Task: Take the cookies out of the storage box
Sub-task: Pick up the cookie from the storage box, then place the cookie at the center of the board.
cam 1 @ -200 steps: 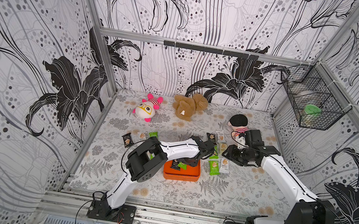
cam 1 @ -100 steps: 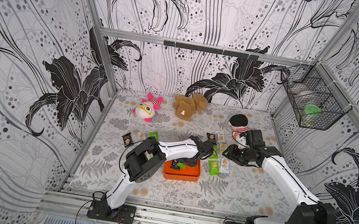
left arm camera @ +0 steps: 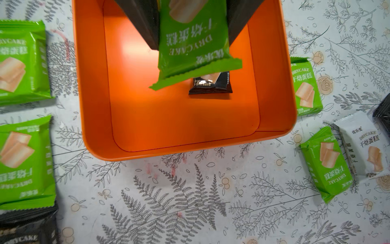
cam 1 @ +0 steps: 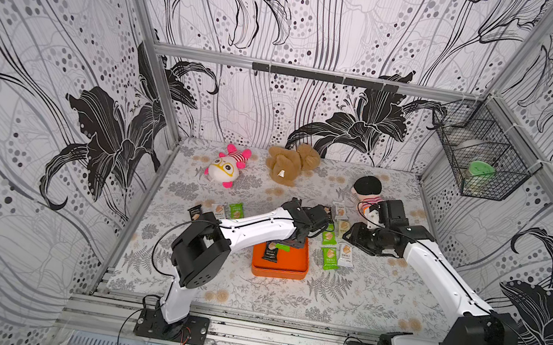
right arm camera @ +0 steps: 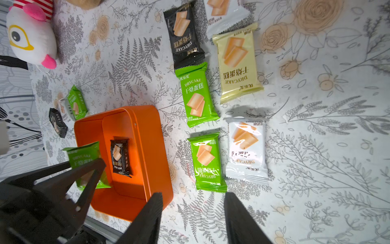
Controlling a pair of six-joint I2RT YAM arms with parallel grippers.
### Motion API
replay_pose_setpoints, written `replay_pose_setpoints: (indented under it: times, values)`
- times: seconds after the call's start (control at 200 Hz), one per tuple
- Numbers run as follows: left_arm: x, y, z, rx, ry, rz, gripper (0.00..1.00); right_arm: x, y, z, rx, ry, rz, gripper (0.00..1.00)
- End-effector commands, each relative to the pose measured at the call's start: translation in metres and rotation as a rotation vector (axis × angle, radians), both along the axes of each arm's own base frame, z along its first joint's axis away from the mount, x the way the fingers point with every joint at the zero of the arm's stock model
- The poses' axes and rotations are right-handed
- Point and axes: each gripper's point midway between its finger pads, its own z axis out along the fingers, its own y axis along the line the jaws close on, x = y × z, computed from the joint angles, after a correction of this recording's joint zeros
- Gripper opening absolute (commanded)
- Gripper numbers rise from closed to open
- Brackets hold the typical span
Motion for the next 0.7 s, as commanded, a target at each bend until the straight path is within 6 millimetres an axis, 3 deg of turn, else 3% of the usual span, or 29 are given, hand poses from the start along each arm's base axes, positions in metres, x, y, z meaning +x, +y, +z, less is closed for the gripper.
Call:
replay_pose_setpoints:
  times: [0.0, 0.22, 0.476, 0.691]
  values:
    - [0.004, 0.014, 0.02, -0.086, -0.037, 0.061, 0.48, 0.009, 0.004, 0.007, 0.033, -0.013, -0.009, 0.53]
    - [0.004, 0.072, 0.027, -0.143, -0.065, 0.18, 0.48, 0.022, 0.017, 0.007, 0.092, -0.002, 0.003, 0.53]
    - [-0.002, 0.148, 0.001, -0.143, -0.069, 0.307, 0.47, 0.033, 0.023, 0.005, 0.115, 0.01, 0.002, 0.53]
    - [-0.004, 0.184, -0.026, -0.119, -0.077, 0.348, 0.46, 0.036, 0.022, 0.001, 0.098, 0.029, 0.0, 0.53]
